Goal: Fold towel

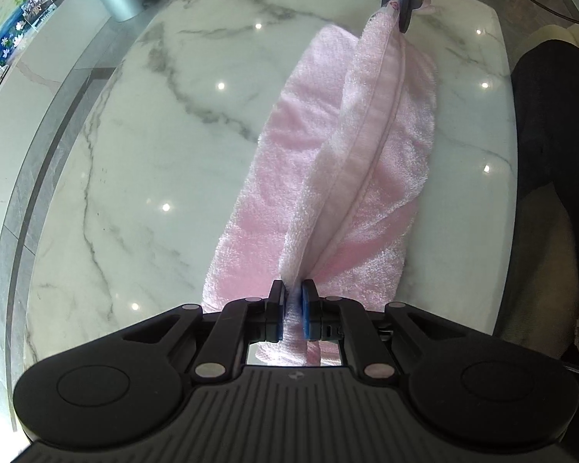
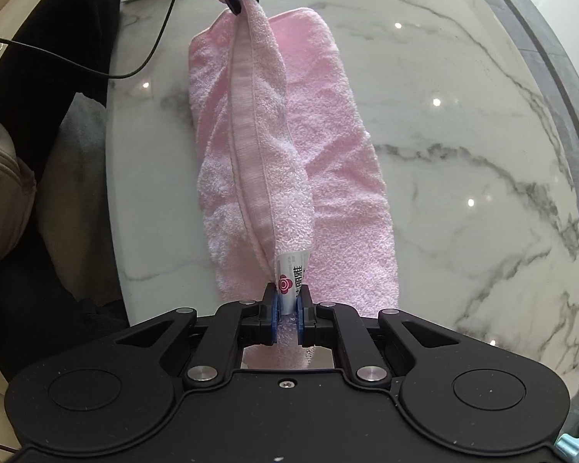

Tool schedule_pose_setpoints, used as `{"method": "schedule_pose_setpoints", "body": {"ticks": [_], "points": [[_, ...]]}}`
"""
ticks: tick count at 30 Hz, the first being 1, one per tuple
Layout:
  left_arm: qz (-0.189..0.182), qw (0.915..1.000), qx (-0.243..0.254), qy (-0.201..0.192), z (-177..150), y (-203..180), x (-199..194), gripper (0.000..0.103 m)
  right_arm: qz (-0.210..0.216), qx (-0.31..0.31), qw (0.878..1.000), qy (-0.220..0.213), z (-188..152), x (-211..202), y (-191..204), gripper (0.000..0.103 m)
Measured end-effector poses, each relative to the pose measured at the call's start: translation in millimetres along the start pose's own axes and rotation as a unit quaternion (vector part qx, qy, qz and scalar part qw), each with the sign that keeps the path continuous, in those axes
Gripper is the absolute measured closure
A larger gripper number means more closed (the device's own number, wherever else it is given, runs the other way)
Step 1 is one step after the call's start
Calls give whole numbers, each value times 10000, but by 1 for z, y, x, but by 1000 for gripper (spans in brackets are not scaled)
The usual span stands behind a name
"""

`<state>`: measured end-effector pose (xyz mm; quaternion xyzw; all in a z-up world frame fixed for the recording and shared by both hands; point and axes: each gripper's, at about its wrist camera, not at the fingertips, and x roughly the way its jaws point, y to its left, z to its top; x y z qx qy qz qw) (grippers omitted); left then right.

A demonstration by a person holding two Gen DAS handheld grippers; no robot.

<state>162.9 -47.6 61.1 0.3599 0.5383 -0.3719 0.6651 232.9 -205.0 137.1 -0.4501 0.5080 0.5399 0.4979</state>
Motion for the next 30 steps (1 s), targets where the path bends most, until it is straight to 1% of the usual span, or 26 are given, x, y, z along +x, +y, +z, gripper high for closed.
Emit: {"method": "schedule_pose_setpoints", "body": {"ticks": [5, 10, 16, 18, 22, 24, 25, 26, 27, 30], "points": [[-129, 9998, -60, 111, 4, 19, 27, 95, 129, 84, 9999, -68, 1, 21, -24, 95], [-203, 9996, -171, 133, 5, 34, 44, 95, 230, 240, 9993, -156, -1, 38, -43, 95], [-252, 9993, -198, 174, 4, 37, 57, 95, 237, 382, 9988, -183, -4, 50, -56, 94], [-239, 9993, -205, 181, 3, 37, 60, 94, 216, 413, 9988, -171, -4, 52, -57, 90], [-142, 9994, -267, 159, 0, 37, 61, 90, 95, 420, 9989, -185, -5, 56, -57, 88], [-124, 9995, -271, 144, -2, 38, 58, 88, -3, 457, 9987, -217, -7, 51, -56, 82], [-70, 9995, -286, 126, -3, 38, 55, 84, -68, 473, 9986, -231, -9, 48, -56, 81], [-14, 9995, -299, 109, -4, 39, 53, 81, -136, 491, 9984, -242, -10, 45, -56, 77], [23, 9995, -315, 96, -4, 41, 50, 80, -211, 517, 9981, -244, -12, 42, -57, 74], [184, 9989, -433, 65, -9, 46, 40, 78, -428, 574, 9972, -229, -17, 32, -57, 73]]}}
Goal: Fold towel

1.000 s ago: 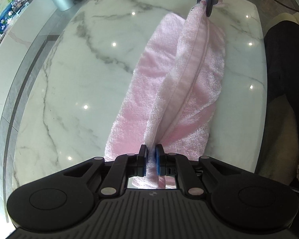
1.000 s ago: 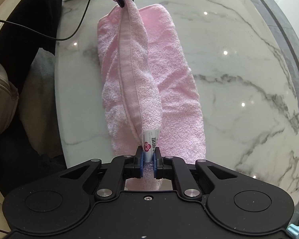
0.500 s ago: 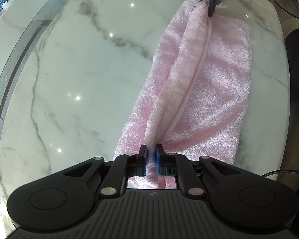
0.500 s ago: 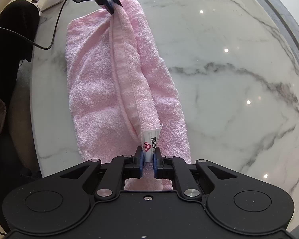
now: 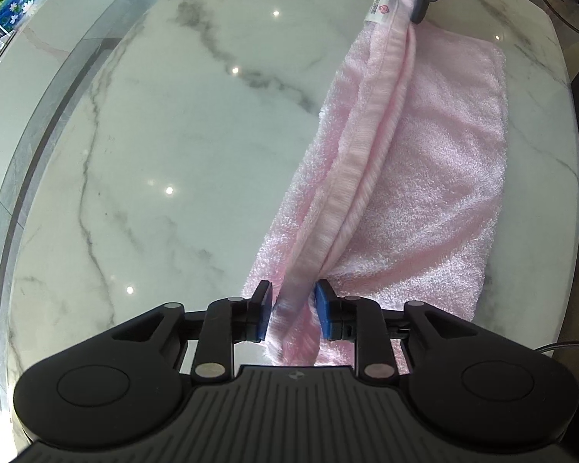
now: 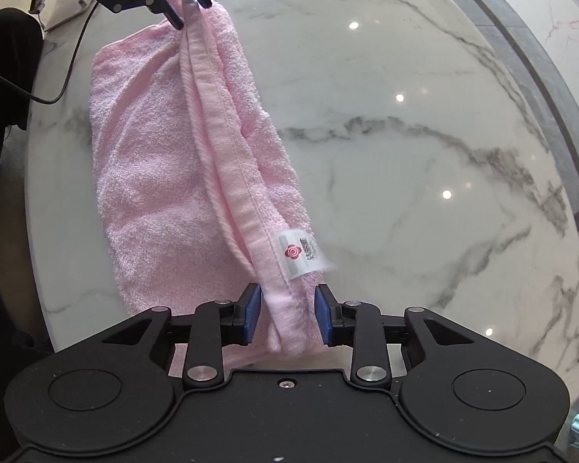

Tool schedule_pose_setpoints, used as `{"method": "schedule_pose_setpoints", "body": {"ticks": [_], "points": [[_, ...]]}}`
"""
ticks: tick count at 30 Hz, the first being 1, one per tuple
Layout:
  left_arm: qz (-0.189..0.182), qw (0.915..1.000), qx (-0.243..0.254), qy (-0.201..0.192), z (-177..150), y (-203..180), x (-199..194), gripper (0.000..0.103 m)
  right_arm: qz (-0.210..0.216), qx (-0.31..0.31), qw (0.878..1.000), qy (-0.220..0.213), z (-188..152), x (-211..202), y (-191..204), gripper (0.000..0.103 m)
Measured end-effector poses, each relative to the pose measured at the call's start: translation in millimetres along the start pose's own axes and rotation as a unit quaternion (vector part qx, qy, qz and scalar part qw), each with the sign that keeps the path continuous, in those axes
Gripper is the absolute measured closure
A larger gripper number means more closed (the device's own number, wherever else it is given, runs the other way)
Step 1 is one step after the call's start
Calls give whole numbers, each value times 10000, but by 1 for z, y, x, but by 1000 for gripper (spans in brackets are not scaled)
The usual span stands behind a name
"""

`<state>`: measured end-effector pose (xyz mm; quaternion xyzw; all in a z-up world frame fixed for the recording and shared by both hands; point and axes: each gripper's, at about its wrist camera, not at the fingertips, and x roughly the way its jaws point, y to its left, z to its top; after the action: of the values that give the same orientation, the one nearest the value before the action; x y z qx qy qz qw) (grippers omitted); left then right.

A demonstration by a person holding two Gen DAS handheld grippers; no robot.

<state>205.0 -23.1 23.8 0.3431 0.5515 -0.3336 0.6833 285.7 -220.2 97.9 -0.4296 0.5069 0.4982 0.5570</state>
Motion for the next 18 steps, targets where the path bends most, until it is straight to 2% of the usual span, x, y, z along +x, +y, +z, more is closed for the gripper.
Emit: {"method": "schedule_pose_setpoints", "body": {"ticks": [6, 8, 9, 11, 14, 16, 18], "points": [[320, 9993, -160, -56, -9, 1, -19, 78, -565, 191, 9981, -153, -11, -18, 4, 73], [343, 9992, -173, -124, -10, -1, -26, 78, -626, 254, 9973, -285, -14, -26, 7, 74], [319, 9992, -176, -168, -11, -2, -29, 78, -633, 277, 9970, -348, -16, -29, 9, 81], [205, 9993, -152, -287, -11, -9, -36, 78, -535, 216, 9976, -386, -16, -32, 18, 91], [43, 9989, -107, -453, -8, -19, -39, 78, -436, 46, 9984, -354, -15, -28, 34, 94], [-312, 9980, -14, -550, -8, -32, -38, 78, -142, -44, 9990, -427, -13, -24, 45, 94], [-476, 9974, 78, -526, -7, -43, -30, 78, -52, -105, 9990, -429, -11, -17, 51, 94]]}}
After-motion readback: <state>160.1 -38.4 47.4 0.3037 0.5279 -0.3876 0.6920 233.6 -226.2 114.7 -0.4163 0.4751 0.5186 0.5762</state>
